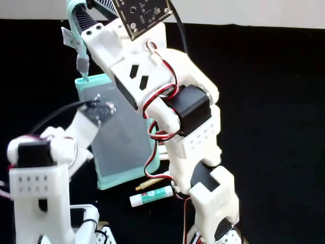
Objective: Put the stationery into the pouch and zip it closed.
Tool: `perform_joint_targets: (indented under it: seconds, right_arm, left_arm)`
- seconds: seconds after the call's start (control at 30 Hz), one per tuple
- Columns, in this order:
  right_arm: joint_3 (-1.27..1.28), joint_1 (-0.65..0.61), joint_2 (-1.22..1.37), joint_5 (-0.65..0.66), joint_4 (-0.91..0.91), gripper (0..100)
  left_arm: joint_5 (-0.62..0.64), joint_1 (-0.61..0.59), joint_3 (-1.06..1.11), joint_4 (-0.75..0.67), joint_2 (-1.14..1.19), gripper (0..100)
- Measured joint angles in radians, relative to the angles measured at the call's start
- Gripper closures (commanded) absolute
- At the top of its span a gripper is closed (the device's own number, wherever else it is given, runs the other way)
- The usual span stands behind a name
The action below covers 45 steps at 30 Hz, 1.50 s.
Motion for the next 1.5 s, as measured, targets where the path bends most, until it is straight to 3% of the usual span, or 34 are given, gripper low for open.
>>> perform_joint_targets:
  seconds: [0.27, 0.77, 1.0, 1.27, 1.5]
  right_arm:
    - [0.000, 0.000, 0.000, 0.000, 0.000, 99.1]
    - [0.000, -0.068, 0.000, 0.000, 0.149, 99.1]
    - [-0.046, -0.075, -0.054, 0.000, 0.219, 99.1]
    - [-0.060, -0.077, -0.132, 0.000, 0.298, 99.1]
    - [-0.060, -0.077, -0.184, 0.000, 0.307, 99.1]
  left_arm:
    - [0.040, -0.097, -0.072, 0.000, -0.080, 99]
    - [0.434, -0.107, -0.446, -0.015, -0.086, 99]
    - [0.637, -0.173, -0.586, -0.015, 0.074, 99]
    - [0.729, -0.189, -0.712, -0.015, 0.196, 79]
    - [0.861, -0.189, -0.744, -0.006, 0.293, 75]
